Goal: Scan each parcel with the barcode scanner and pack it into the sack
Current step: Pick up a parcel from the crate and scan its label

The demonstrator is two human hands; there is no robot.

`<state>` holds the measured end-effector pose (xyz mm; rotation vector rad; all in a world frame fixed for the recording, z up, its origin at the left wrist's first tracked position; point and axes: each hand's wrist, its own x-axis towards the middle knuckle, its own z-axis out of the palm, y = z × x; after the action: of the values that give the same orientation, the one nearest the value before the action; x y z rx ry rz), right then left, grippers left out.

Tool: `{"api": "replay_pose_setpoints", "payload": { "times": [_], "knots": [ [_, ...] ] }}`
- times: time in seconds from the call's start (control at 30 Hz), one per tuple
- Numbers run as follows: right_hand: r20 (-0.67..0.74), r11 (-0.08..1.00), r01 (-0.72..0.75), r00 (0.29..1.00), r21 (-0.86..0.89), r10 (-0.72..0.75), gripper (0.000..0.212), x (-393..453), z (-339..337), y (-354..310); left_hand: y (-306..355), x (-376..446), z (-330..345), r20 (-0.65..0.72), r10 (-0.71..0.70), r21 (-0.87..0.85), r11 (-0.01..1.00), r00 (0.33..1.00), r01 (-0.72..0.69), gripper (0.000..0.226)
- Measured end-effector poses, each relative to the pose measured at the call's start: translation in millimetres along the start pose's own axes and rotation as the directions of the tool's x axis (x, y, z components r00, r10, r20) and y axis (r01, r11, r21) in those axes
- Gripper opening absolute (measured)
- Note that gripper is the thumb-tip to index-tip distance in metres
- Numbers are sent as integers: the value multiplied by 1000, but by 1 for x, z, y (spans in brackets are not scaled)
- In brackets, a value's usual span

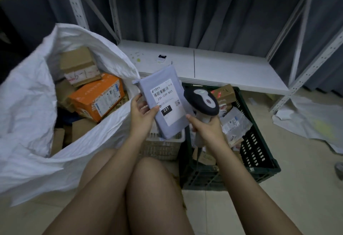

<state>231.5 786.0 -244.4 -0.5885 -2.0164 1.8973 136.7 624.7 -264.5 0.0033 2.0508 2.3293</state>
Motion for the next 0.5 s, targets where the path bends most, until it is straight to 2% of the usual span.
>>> {"api": "replay_pose_setpoints", "payload": {
  "times": [0.17, 0.3, 0.37, 0.4, 0.5],
  "knots": [
    [6, 998, 32, 999, 62, -32, 48, 11, 44, -47, 58, 2, -54, -153, 186, -12, 982, 971, -190, 69],
    [37, 996, 23, 999, 86, -26, 31, 18, 97, -69, 90, 2, -109, -295, 294, 76, 956, 909, -284, 64],
    [12, 998, 4, 1000, 67, -4, 31, 23, 122, -67, 99, 2, -133, -331, 326, 128, 945, 885, -300, 65],
    [-4, 999, -2, 1000, 53, 3, 34, 26, 135, -64, 102, 3, -144, -347, 340, 158, 940, 874, -303, 65],
    [-63, 999, -19, 998, 29, 21, 77, 36, 166, -54, 104, 8, -165, -365, 372, 224, 925, 853, -308, 60]
  ]
}}
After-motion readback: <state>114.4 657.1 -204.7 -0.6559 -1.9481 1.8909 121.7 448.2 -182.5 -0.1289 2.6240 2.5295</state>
